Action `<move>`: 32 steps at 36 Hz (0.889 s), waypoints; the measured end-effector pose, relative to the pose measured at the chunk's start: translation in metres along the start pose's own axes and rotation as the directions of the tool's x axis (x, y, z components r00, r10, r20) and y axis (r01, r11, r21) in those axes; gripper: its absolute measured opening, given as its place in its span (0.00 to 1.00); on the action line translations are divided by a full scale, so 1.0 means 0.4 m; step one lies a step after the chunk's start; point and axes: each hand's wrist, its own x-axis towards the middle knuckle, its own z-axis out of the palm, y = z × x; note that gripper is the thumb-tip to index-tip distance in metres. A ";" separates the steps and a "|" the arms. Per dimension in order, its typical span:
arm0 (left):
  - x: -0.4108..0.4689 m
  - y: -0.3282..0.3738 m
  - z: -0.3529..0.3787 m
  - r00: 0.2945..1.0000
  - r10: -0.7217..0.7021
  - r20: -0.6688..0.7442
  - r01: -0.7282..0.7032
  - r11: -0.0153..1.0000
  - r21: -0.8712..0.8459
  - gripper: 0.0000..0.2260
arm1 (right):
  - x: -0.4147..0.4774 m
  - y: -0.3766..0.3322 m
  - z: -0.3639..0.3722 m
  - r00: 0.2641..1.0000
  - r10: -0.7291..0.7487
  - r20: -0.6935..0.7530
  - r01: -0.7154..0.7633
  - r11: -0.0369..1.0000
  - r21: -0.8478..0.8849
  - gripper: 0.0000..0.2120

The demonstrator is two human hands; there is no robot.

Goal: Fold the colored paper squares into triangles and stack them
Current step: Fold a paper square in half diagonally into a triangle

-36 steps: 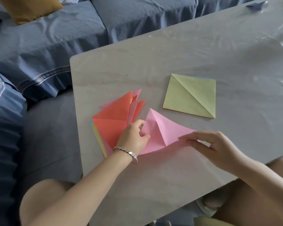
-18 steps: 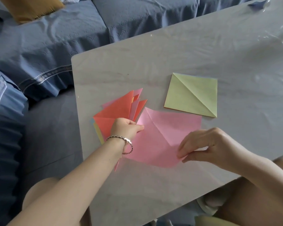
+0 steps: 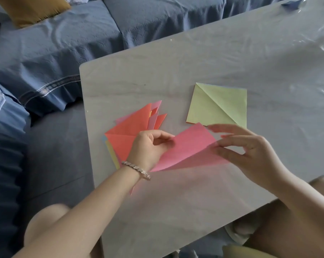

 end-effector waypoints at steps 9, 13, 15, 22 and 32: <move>-0.073 0.010 0.000 0.990 -0.039 0.135 0.041 0.999 -0.010 0.10 | -0.008 -0.022 0.040 0.959 0.270 -0.083 -0.254 0.953 0.167 0.11; -0.092 0.033 -0.003 0.998 0.043 0.055 -0.045 0.999 0.022 0.03 | -0.014 -0.037 0.056 0.946 0.296 -0.134 -0.265 0.941 0.208 0.12; -0.104 0.054 -0.001 0.995 0.096 0.031 -0.097 0.995 0.033 0.03 | -0.017 -0.045 0.063 0.940 0.302 -0.158 -0.266 0.940 0.212 0.11; -0.134 0.068 0.036 0.952 0.283 -0.114 -0.259 0.947 0.190 0.11 | -0.023 -0.074 0.083 0.938 0.270 -0.218 -0.213 0.944 0.251 0.11; -0.147 0.060 0.042 0.919 0.329 -0.217 -0.291 0.938 0.191 0.08 | -0.038 -0.097 0.091 0.900 0.365 -0.240 -0.260 0.889 0.377 0.07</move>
